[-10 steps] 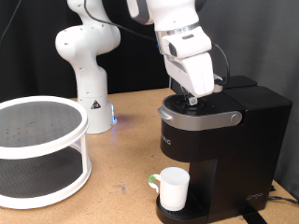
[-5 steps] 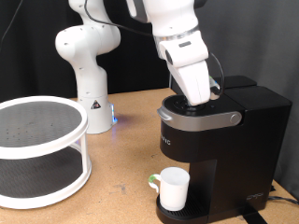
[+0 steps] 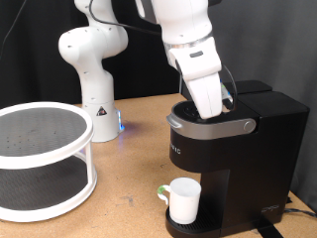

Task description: Make a cup of coffee with the keurig machine

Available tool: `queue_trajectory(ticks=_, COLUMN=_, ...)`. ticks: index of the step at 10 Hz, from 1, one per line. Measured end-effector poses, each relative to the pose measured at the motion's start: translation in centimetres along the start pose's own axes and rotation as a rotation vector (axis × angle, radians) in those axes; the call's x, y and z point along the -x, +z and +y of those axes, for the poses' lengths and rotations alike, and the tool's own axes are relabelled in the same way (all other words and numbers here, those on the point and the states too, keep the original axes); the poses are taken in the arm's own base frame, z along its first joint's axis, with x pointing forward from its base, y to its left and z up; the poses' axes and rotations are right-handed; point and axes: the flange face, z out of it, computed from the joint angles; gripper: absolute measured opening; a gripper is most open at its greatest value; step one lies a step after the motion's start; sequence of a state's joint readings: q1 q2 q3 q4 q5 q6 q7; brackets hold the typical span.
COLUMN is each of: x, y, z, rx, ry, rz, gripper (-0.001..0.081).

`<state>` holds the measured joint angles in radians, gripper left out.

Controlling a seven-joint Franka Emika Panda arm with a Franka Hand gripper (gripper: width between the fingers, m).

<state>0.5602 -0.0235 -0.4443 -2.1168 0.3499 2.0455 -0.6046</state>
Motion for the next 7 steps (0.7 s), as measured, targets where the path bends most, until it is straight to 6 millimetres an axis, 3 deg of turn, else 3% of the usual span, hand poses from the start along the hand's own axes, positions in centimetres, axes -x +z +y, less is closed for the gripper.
queue_trajectory(ticks=7, x=-0.4, y=-0.14, z=0.71, rx=-0.016, ry=0.003, rz=-0.021, gripper=0.0001)
